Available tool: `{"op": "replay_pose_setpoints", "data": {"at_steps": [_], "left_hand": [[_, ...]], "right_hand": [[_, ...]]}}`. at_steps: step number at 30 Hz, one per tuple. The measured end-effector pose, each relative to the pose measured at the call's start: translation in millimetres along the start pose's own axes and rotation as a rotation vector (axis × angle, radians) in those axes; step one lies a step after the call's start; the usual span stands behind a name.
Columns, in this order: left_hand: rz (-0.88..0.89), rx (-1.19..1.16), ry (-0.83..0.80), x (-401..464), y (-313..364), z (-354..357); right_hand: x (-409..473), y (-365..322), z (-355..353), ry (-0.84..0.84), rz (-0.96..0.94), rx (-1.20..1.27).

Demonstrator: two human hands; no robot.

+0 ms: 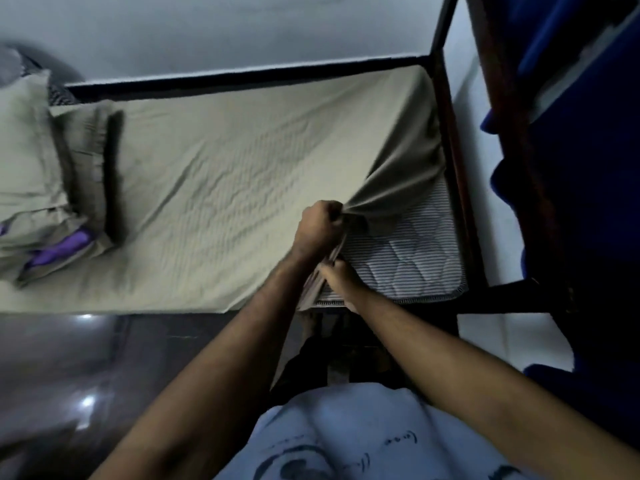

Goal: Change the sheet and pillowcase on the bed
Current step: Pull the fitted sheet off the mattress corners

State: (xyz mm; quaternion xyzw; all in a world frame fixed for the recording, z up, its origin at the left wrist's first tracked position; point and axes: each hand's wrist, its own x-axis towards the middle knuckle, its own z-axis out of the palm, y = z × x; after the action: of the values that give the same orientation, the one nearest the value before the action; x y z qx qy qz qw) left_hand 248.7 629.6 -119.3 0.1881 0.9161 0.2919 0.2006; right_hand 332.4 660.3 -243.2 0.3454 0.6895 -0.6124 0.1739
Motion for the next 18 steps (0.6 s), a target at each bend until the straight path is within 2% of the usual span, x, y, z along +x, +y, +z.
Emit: {"op": "replay_pose_setpoints", "data": {"at_steps": [2,4,6,8,11,13,15,16,17,18], "left_hand": [[-0.016,-0.086,-0.008,3,-11,-13],[-0.038,-0.326,-0.049,1,-19,-25],[-0.081,-0.537,-0.018,-4,-29,-33],[-0.188,-0.618,0.080,-11,-60,-29],[-0.486,-0.594,0.214,-33,-131,-1],[-0.801,-0.523,0.214,-54,-175,25],[-1.152,-0.557,0.253,-71,-229,53],[-1.266,-0.699,0.233,-84,-232,52],[-1.301,-0.939,0.199,-91,-236,53],[-1.253,-1.196,0.127,-95,-232,48]], "right_hand": [[8,-12,-2,0.044,-0.074,-0.180],[8,-18,-8,0.027,-0.175,-0.351],[0,-21,-9,0.027,-0.234,-0.399],[-15,-23,-4,0.061,-0.258,-0.355],[-35,-35,9,0.082,-0.325,-0.363],[-45,-54,10,0.128,-0.323,-0.297],[-48,-72,10,0.154,-0.316,-0.079],[-49,-79,13,0.141,-0.307,0.015],[-49,-83,17,0.121,-0.297,0.095],[-49,-86,21,0.105,-0.289,0.156]]}}
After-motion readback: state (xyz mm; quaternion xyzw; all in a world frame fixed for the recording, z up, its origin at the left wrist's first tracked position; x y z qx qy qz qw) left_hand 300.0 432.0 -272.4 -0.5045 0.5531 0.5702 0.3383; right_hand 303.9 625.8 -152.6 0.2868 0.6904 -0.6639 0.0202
